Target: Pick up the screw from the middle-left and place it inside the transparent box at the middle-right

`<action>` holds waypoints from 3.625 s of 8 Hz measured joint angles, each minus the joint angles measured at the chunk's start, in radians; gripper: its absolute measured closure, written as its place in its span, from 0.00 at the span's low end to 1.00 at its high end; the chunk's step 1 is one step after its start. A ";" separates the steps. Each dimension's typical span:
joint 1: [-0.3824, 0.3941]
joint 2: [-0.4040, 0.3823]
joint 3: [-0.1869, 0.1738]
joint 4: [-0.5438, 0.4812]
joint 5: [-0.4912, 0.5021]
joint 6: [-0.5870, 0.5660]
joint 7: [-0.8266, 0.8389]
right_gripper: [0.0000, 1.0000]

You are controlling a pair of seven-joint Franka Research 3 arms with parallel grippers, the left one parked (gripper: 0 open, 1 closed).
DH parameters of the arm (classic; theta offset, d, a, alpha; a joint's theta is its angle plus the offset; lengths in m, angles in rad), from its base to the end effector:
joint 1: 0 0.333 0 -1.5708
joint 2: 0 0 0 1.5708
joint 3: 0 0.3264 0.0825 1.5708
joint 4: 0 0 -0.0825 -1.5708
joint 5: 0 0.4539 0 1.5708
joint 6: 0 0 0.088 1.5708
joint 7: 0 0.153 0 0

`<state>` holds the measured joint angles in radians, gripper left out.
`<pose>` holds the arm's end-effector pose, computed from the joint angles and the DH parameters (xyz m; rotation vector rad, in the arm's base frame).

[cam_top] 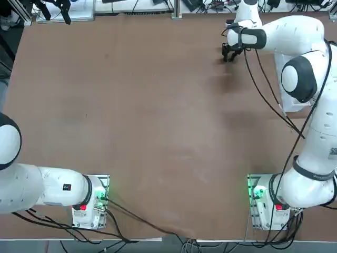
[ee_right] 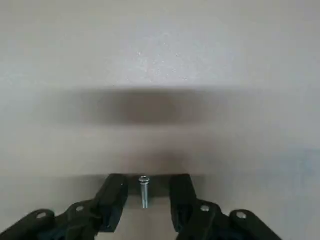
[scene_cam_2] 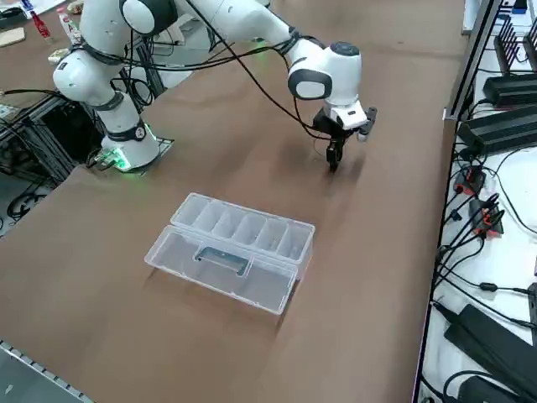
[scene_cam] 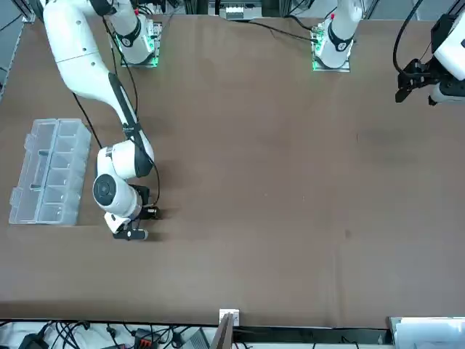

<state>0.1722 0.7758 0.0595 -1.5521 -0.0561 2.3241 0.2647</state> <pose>0.7428 0.1688 0.1039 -3.1413 0.0181 0.0035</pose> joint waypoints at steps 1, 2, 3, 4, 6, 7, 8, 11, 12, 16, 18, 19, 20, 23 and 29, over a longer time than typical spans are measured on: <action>0.000 0.000 0.000 0.000 -0.001 0.000 0.000 0.49; 0.000 -0.001 0.000 0.000 -0.001 0.000 0.000 0.51; 0.001 -0.001 0.000 0.000 -0.001 0.000 0.000 0.53; 0.003 -0.001 0.000 0.000 -0.002 0.000 0.000 0.56; 0.004 -0.002 0.000 0.000 -0.003 0.000 0.000 0.61; 0.004 -0.002 0.000 0.000 -0.003 0.000 0.000 0.62; 0.004 -0.003 0.000 0.000 -0.004 0.000 0.000 0.65; 0.004 -0.004 -0.001 0.000 -0.005 0.000 0.000 0.74; 0.004 -0.005 -0.002 0.000 -0.005 0.000 0.000 0.81; 0.010 -0.005 -0.002 0.001 -0.005 0.001 0.000 0.92; 0.012 -0.005 -0.003 0.001 -0.005 0.001 0.000 0.93; 0.012 -0.005 -0.003 0.001 -0.005 0.001 0.000 0.93; 0.012 -0.005 -0.003 0.001 -0.005 0.001 0.000 0.93; 0.014 -0.015 -0.002 0.012 -0.004 -0.024 0.000 0.93; -0.084 -0.244 -0.022 0.036 -0.004 -0.338 -0.126 0.93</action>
<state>0.0886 0.5317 0.0373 -1.5156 -0.0602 1.9859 0.1386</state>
